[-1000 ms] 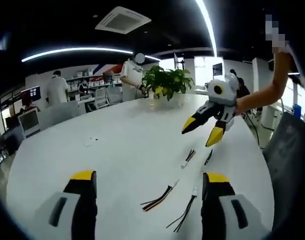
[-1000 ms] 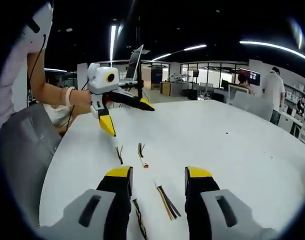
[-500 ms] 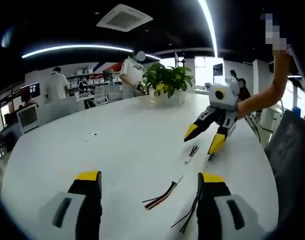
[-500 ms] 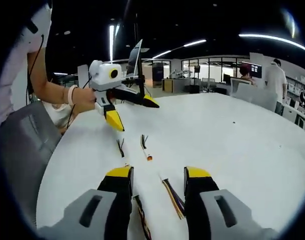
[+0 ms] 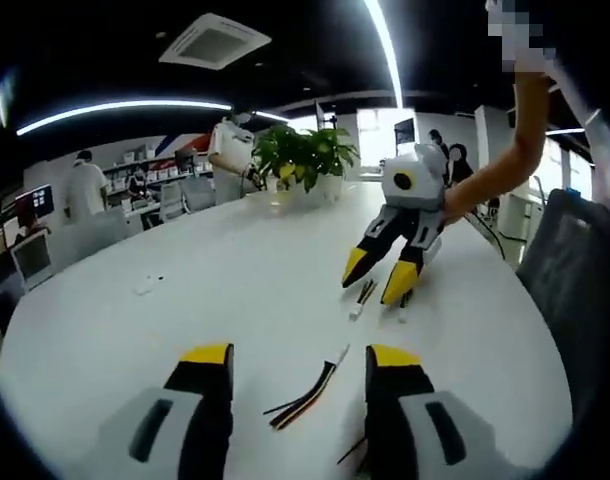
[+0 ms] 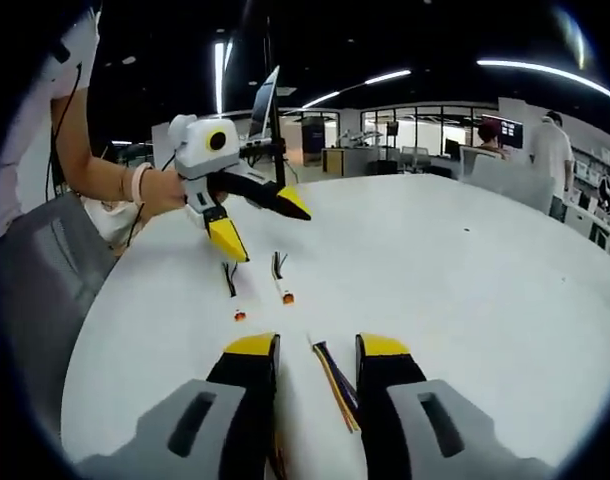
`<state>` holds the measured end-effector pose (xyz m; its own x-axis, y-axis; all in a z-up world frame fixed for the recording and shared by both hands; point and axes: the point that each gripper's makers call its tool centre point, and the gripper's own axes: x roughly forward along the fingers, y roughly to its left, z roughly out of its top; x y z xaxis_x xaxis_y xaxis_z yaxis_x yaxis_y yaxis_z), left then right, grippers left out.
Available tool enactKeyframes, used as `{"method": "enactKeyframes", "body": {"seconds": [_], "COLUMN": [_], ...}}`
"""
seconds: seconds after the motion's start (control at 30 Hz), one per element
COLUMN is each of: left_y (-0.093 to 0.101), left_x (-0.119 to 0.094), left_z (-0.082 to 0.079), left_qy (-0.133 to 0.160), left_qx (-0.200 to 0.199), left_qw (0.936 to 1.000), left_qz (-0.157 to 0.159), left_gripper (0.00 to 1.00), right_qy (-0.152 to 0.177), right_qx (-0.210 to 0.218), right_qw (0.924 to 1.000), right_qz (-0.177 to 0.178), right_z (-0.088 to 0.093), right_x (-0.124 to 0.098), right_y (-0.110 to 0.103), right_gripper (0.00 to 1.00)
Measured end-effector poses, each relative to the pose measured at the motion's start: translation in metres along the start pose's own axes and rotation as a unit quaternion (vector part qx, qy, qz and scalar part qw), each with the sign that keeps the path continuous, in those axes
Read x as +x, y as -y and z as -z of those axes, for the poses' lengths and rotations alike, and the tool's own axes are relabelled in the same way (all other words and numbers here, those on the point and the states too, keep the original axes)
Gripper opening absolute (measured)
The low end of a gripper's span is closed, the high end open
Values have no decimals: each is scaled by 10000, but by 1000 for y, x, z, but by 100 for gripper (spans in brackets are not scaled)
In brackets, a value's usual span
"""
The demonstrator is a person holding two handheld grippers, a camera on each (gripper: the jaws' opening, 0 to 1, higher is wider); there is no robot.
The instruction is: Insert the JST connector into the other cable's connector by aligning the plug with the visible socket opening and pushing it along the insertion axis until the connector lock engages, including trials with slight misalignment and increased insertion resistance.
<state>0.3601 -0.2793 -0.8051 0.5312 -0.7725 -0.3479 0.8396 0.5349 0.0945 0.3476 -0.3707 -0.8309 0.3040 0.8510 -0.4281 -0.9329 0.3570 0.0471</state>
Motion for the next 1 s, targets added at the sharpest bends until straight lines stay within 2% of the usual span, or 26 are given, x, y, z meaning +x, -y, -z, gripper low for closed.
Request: {"method": "enactKeyframes", "body": {"seconds": [0.13, 0.2, 0.23, 0.47, 0.57, 0.83, 1.0], "left_y": [4, 9, 11, 15, 19, 22, 21], "left_x": [2, 3, 4, 10, 12, 22, 25], "left_z": [1, -3, -3, 16, 18, 26, 29], "left_qy": [74, 223, 204, -32, 31, -5, 38], "left_qx": [17, 169, 123, -50, -8, 7, -93], "left_qw": [9999, 9994, 9994, 9991, 9984, 9976, 9970], "left_qz": [115, 223, 258, 415, 563, 697, 770], "left_gripper": [42, 32, 30, 29, 22, 20, 19], "right_qy": [-23, -44, -55, 1, -3, -60, -41], "right_qx": [13, 7, -6, 48, -20, -221, -256], "right_qw": [10000, 10000, 10000, 9999, 9999, 9996, 9995], "right_qz": [-31, -71, -80, -113, -111, -171, -185], "right_z": [1, 3, 4, 5, 6, 12, 14], "right_x": [2, 3, 4, 7, 7, 10, 13], "right_y": [1, 0, 0, 0, 1, 1, 1], "right_gripper": [28, 27, 27, 23, 22, 17, 17]}}
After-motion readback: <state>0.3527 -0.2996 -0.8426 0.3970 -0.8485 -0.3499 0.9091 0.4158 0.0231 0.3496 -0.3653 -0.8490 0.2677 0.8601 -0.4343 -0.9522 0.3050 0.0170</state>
